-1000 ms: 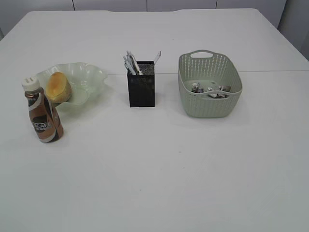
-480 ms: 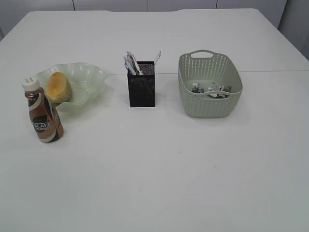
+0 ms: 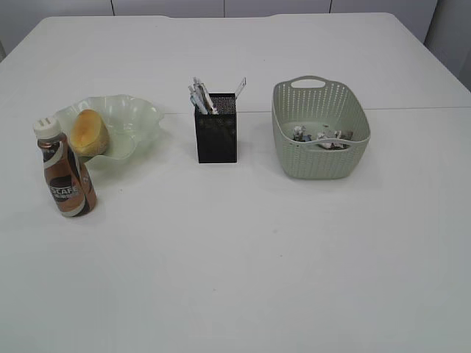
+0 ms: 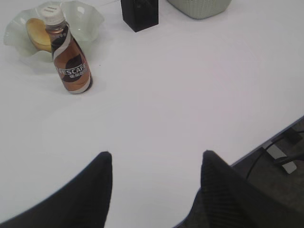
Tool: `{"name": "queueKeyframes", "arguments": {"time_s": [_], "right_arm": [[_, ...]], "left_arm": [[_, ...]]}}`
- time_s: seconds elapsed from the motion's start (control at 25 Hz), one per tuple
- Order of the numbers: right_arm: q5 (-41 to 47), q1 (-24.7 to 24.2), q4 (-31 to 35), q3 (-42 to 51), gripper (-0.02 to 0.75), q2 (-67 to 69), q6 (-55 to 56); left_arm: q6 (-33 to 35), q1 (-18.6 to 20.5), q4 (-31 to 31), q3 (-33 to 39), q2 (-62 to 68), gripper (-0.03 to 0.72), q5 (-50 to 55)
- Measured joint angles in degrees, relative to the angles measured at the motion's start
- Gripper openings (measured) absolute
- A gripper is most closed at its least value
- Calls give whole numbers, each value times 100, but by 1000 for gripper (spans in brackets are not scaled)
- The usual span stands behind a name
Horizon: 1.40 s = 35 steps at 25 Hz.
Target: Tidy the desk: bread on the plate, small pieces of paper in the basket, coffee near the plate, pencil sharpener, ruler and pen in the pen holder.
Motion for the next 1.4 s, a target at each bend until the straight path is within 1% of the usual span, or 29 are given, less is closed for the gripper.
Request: {"name": "queueKeyframes", "arguments": {"time_s": [0.48,0.6,0.64,0.72,0.88,0.96,1.0,1.04,1.12,1.4], "right_arm": [[-12,0,0,0,476,0,-4],[-24,-80,0,0,476,0,-4],[-24,-171,0,0,476,0,-4],[-24,-452,0,0,476,0,-4],[-24,-1291,0,0,477,0,-4],[-24,-1552,0,0,477,0,-4],[-24,-1622,0,0,477,0,-4],[-24,-1689,0,0,477,0,-4],[-24,-1746,0,0,477,0,-4],[-24,-1759,0,0,476,0,-4]], "left_arm": [[-77,0,31,0,0,434,0],[-77,117,31,0,0,434,0],[-77,247,31,0,0,434,0],[-77,637,31,0,0,434,0],[-77,1902,31,0,0,434,0],[-77,2528,31,0,0,434,0],[-77,2695,31,0,0,434,0],[-77,2834,31,0,0,434,0],[-77,2945,31,0,0,434,0],[-77,2943,31,0,0,433,0]]}}
